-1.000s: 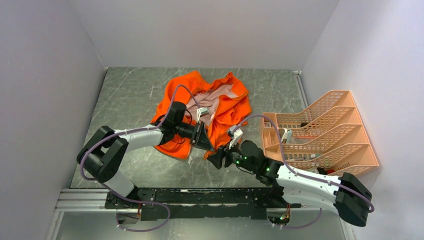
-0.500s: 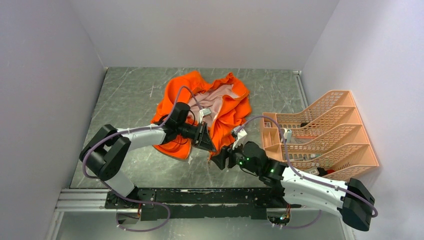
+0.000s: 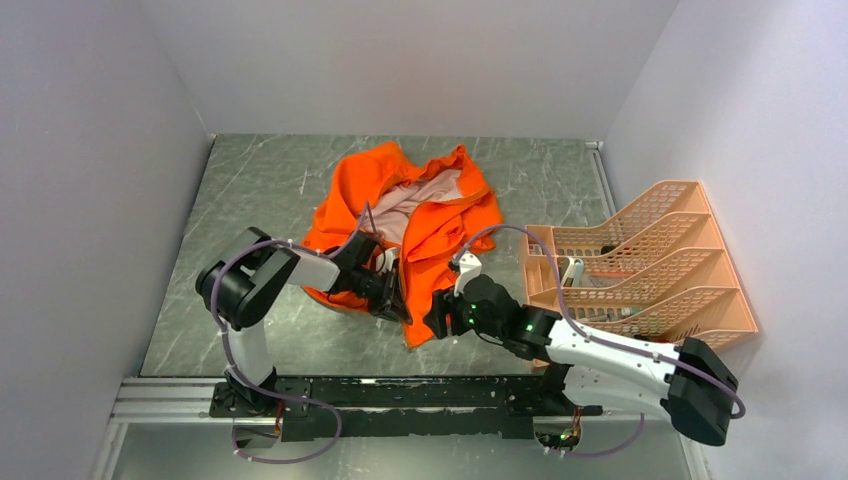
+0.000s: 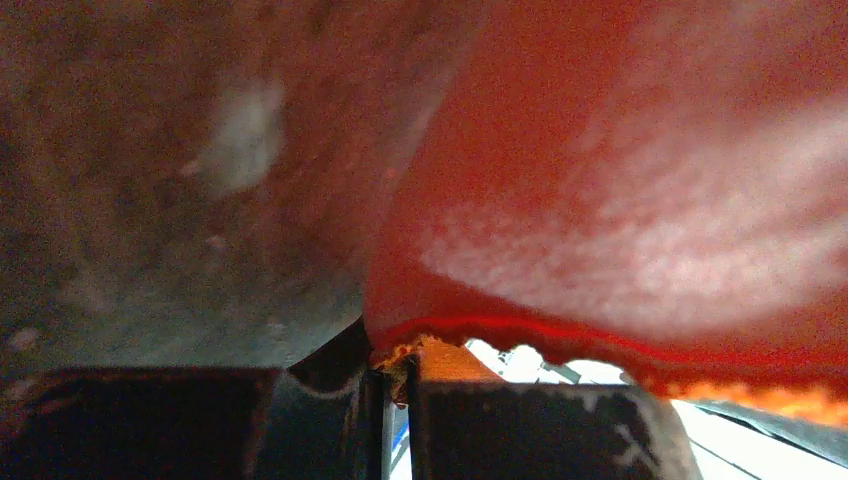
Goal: Zip up the jacket
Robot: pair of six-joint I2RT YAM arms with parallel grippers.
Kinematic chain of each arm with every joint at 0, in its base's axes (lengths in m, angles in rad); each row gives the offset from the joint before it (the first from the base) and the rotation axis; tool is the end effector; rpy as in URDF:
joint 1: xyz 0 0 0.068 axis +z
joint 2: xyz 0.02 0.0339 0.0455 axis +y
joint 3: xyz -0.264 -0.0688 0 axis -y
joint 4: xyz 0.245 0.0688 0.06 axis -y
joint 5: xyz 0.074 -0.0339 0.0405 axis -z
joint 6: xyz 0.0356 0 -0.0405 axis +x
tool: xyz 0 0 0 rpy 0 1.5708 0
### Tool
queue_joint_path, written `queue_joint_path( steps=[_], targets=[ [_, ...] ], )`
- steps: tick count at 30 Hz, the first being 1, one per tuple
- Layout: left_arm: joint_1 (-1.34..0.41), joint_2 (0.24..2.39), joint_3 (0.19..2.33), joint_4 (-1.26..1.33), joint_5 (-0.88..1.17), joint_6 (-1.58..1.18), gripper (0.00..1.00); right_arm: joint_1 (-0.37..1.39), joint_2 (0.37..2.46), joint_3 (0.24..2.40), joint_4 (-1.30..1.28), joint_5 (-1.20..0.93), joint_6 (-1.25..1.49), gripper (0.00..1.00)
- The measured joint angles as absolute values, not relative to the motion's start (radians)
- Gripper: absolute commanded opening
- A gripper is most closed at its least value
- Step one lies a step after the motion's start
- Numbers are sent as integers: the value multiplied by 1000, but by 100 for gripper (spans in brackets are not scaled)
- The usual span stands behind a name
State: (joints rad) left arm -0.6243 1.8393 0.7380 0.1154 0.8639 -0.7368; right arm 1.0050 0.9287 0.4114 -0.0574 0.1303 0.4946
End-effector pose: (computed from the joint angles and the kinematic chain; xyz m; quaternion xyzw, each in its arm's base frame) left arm 0.2341 -0.2020 0.0957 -0.0716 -0.8750 0.4763 0.0487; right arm 0.1091 0.1632 0.1965 -0.1912 0.8561 0.2830 0.3878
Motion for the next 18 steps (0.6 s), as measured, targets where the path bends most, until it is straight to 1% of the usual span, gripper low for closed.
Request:
queue_joint_path(
  steps=[3, 11, 18],
  targets=[
    [-624, 1853, 729, 103, 852, -720, 11, 1004, 999, 451, -67, 118, 492, 60],
    [-624, 1852, 731, 100, 848, -698, 13, 1004, 1143, 511, -65, 10, 456, 55],
    [-624, 1852, 739, 86, 841, -687, 13, 1005, 1221, 551, -68, -52, 442, 48]
  ],
)
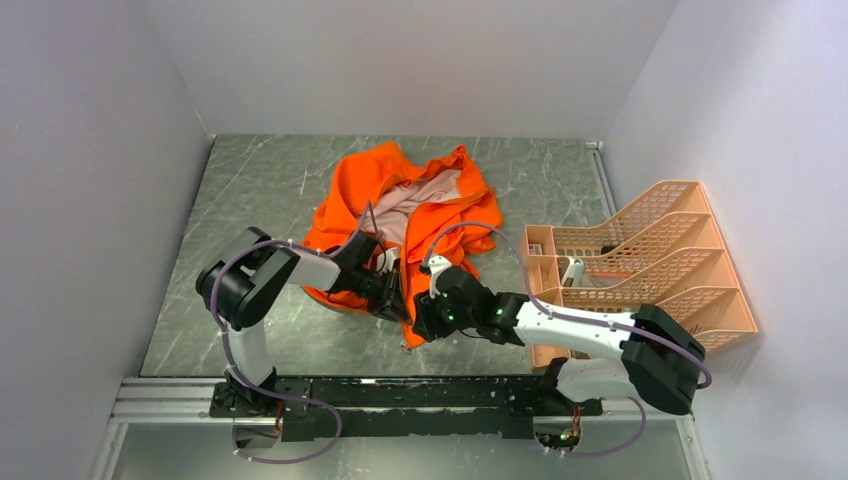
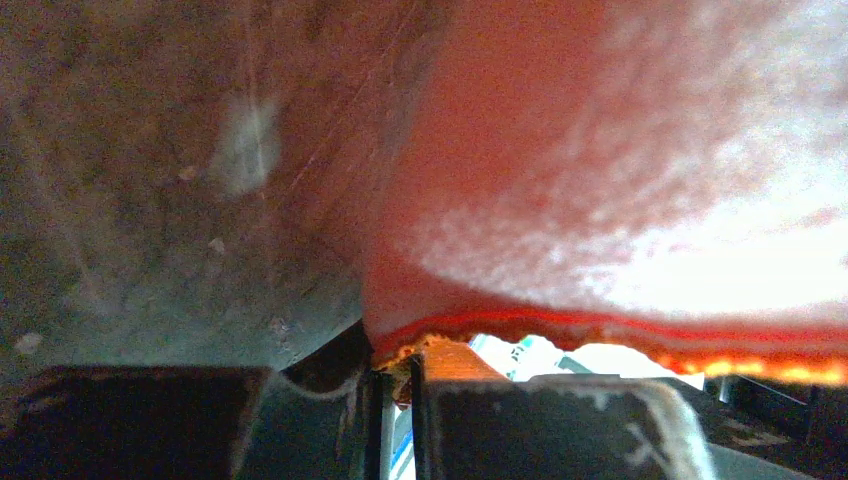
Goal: Zip up the jacket
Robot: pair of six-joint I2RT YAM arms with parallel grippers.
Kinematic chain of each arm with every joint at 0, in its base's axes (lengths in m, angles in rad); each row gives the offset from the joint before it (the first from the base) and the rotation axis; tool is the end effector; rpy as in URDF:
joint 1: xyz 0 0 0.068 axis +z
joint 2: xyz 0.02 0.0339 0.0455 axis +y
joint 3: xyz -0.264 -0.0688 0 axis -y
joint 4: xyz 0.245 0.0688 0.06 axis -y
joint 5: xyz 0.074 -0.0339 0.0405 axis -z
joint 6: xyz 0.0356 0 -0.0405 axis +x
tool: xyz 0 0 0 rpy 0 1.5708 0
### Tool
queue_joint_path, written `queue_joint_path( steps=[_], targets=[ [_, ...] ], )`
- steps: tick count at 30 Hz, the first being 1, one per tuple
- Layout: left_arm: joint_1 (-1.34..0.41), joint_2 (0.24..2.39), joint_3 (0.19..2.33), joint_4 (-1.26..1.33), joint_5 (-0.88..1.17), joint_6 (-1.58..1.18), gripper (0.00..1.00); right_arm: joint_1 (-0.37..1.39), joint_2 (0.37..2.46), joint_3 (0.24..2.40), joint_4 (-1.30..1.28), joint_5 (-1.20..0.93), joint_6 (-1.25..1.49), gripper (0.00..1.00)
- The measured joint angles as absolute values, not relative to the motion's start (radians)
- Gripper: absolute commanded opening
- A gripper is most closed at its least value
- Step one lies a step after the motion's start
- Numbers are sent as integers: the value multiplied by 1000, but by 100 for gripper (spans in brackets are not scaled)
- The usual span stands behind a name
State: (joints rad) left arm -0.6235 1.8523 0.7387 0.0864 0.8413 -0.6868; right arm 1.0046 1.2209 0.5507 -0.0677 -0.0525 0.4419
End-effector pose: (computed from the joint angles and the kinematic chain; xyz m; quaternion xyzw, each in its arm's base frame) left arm 0.2328 -0.2001 0.0901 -0.0817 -0.8823 0.4612 0.0453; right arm 0.1271 0.2034 0.1826 -0.2640 0.8753 0.2856 0.2873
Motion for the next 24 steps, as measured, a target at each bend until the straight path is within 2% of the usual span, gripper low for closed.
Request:
queue_joint_path(
  steps=[7, 14, 24],
  targets=[
    [-624, 1851, 739, 84, 840, -686, 13, 1023, 1276, 579, -107, -21, 458, 48],
    [-624, 1849, 739, 83, 836, -683, 14, 1063, 1317, 622, -174, 60, 494, 56],
    [-628, 1846, 739, 81, 833, -680, 14, 1136, 1406, 677, -224, 146, 534, 59]
  ],
)
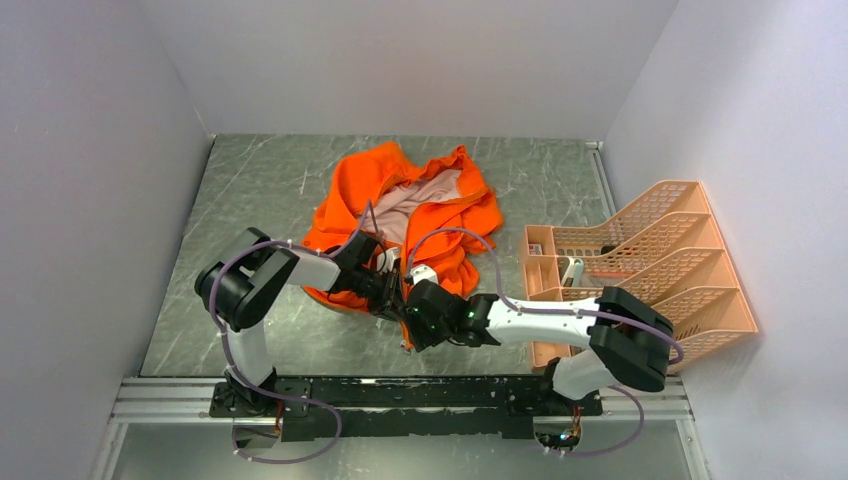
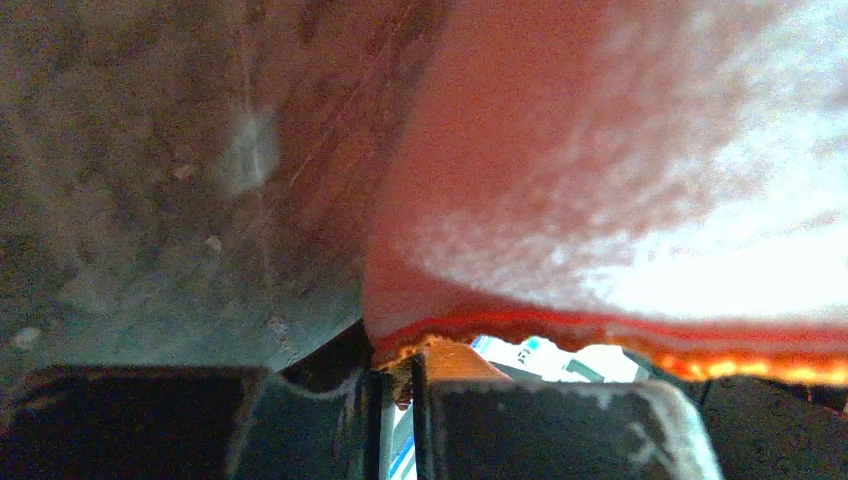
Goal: Zip up the jacket
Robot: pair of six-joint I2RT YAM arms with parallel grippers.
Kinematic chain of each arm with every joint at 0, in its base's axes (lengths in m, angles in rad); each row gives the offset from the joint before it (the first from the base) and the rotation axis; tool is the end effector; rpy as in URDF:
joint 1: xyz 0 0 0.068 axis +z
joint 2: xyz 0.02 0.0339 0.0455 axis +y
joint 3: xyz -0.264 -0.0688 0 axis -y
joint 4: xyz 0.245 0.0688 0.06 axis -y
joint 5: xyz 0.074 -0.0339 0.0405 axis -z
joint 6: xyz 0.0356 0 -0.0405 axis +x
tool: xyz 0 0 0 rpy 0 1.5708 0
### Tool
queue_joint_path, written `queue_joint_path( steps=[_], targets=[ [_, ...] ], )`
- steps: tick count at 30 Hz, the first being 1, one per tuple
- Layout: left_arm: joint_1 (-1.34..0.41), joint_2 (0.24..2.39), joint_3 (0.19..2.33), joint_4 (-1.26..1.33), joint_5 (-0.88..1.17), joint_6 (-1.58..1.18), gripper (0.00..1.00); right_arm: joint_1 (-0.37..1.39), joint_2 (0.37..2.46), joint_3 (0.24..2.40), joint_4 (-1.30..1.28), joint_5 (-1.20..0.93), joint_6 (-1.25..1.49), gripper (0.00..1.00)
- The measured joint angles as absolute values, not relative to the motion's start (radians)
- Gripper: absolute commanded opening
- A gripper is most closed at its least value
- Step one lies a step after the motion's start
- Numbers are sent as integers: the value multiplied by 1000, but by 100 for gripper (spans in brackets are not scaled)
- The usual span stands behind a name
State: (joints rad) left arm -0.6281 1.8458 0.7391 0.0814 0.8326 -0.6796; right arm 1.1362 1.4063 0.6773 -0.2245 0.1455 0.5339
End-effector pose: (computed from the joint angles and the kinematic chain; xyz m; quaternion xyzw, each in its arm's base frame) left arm 0.2320 -0.2010 0.0916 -0.0862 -0.8833 0.4590 0.0413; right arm 0.1153 0.2361 0.1664 -0.2608 0.9140 0.1781 0.2547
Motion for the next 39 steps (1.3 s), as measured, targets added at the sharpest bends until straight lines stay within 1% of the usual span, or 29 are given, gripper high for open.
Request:
queue_joint_path(
  steps=[5, 11, 31, 39],
  targets=[
    [-633, 1842, 739, 81, 826, -676, 14, 1151, 1445, 698, -254, 181, 552, 62],
    [-638, 1842, 739, 82, 823, -674, 14, 1154, 1471, 717, -267, 202, 566, 67],
    [-644, 1842, 739, 82, 822, -669, 14, 1164, 1493, 748, -322, 278, 582, 68],
    [-645, 1842, 739, 82, 822, -669, 14, 1167, 1492, 748, -326, 277, 580, 69]
  ],
)
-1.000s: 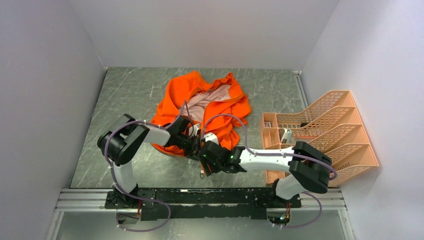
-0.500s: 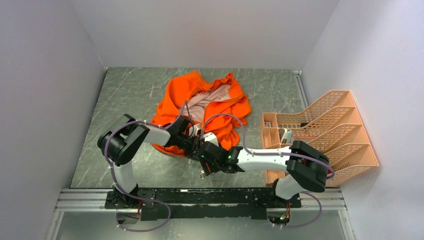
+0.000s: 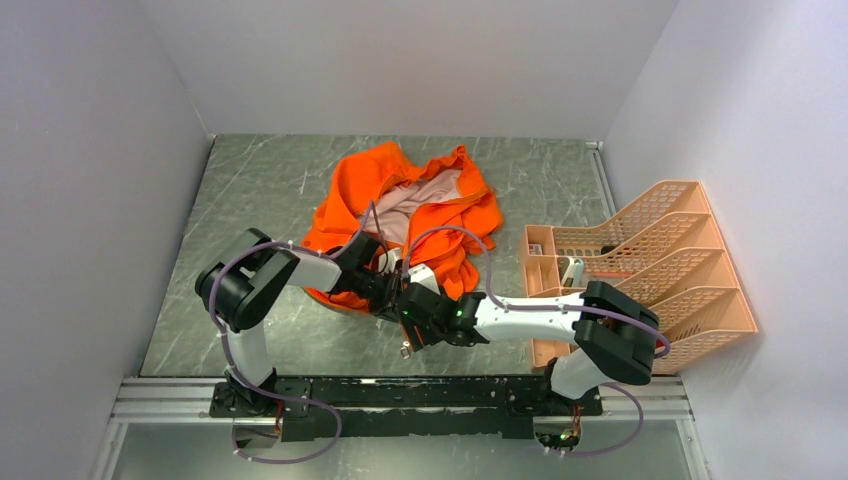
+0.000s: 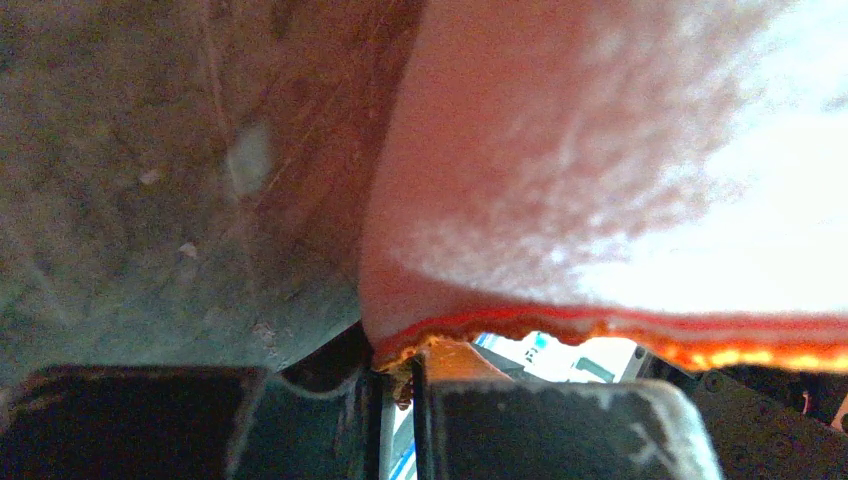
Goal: Zip up the jacket
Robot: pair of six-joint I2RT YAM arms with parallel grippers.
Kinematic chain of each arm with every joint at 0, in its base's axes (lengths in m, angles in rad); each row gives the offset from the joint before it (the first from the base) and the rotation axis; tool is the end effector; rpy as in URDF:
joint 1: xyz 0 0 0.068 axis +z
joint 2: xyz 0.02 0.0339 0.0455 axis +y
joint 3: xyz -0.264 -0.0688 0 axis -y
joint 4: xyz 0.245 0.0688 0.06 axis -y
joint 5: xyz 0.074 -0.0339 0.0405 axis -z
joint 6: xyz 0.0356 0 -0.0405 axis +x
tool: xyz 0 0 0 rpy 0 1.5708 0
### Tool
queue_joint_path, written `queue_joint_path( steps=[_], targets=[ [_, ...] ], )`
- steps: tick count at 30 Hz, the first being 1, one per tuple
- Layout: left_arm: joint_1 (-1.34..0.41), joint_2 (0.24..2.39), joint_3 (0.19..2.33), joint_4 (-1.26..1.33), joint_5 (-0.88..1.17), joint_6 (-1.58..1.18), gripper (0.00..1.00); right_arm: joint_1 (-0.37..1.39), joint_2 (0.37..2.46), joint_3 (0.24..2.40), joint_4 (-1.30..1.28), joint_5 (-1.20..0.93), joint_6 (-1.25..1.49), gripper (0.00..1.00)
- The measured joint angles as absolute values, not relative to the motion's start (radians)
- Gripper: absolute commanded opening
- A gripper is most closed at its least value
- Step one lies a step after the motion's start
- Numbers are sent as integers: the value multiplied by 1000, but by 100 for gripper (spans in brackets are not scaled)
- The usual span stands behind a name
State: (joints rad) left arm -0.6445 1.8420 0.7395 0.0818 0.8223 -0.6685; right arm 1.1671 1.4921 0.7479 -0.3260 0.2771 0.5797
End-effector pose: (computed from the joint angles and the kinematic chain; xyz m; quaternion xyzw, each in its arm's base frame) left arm 0.2291 -0.2048 0.0926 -0.0980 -0.8834 0.4566 0.0376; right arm 0.1158 0.2464 0.1599 -0.2450 0.9284 0.1021 0.2601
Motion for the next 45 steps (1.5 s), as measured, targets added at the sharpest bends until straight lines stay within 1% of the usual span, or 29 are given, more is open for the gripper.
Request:
queue_joint_path(
  steps=[19, 27, 30, 34, 38, 42, 45],
  targets=[
    [-650, 1842, 744, 77, 818, -665, 14, 1173, 1501, 748, -318, 261, 555, 70],
    [-651, 1842, 745, 73, 817, -665, 15, 1205, 1523, 757, -319, 302, 548, 70],
    [-651, 1842, 745, 73, 815, -665, 15, 1219, 1534, 765, -320, 323, 548, 66],
    [-652, 1842, 745, 73, 815, -665, 15, 1231, 1554, 778, -315, 334, 549, 57],
    [-652, 1842, 745, 74, 815, -665, 15, 1240, 1559, 780, -304, 334, 548, 46],
    [-652, 1842, 745, 74, 815, -665, 15, 1246, 1560, 780, -297, 333, 543, 40],
    [-652, 1842, 745, 74, 814, -665, 15, 1246, 1560, 779, -296, 333, 541, 32]
  ],
)
